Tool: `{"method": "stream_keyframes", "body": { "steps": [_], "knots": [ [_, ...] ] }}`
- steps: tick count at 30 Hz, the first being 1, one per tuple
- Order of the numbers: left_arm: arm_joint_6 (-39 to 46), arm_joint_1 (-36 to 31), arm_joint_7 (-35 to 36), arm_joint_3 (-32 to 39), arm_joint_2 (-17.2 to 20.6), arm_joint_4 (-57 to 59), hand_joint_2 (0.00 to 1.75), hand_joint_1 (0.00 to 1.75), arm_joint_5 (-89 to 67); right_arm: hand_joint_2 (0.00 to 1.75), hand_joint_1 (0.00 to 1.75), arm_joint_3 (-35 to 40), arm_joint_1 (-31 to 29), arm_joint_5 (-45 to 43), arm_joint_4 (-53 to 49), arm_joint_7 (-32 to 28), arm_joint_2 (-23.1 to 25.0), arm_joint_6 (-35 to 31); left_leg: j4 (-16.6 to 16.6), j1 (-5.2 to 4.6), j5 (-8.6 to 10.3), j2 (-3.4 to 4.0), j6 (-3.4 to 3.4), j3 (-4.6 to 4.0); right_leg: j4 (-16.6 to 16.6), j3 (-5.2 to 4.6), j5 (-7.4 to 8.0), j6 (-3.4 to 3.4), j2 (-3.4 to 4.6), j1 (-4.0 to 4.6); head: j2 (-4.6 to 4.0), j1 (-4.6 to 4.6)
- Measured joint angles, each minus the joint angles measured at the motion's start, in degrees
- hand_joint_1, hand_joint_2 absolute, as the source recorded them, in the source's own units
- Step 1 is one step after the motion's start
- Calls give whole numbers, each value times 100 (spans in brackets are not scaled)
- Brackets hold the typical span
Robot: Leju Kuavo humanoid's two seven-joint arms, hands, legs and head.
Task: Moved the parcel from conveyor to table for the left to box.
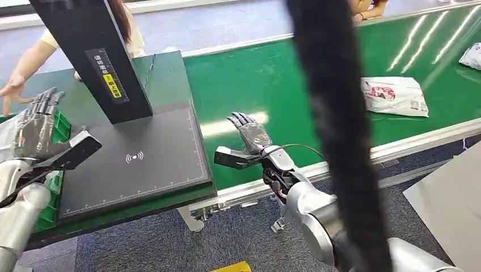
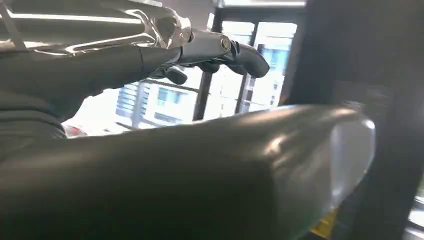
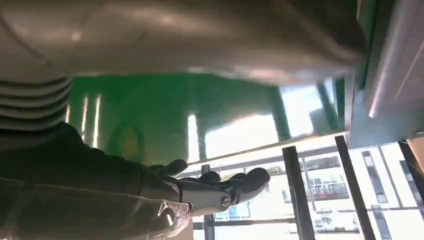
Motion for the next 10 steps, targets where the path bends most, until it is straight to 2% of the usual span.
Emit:
{"method": "stream_keyframes", "body": {
  "steps": [6,10],
  "knots": [
    [157,841,505,-499,90,-1003,0,0,166,0,0,-28,228,-15,-98,-35,-70,-133,-2,-1,-4,5,0,-1,-1,-2,0,0,5,-1,0,0],
    [151,1418,647,-586,249,-1590,0,0,208,0,0,-35,256,206,-212,312,-214,-271,-2,0,-3,4,0,0,-1,-3,-1,-1,4,2,0,0]
  ]
}}
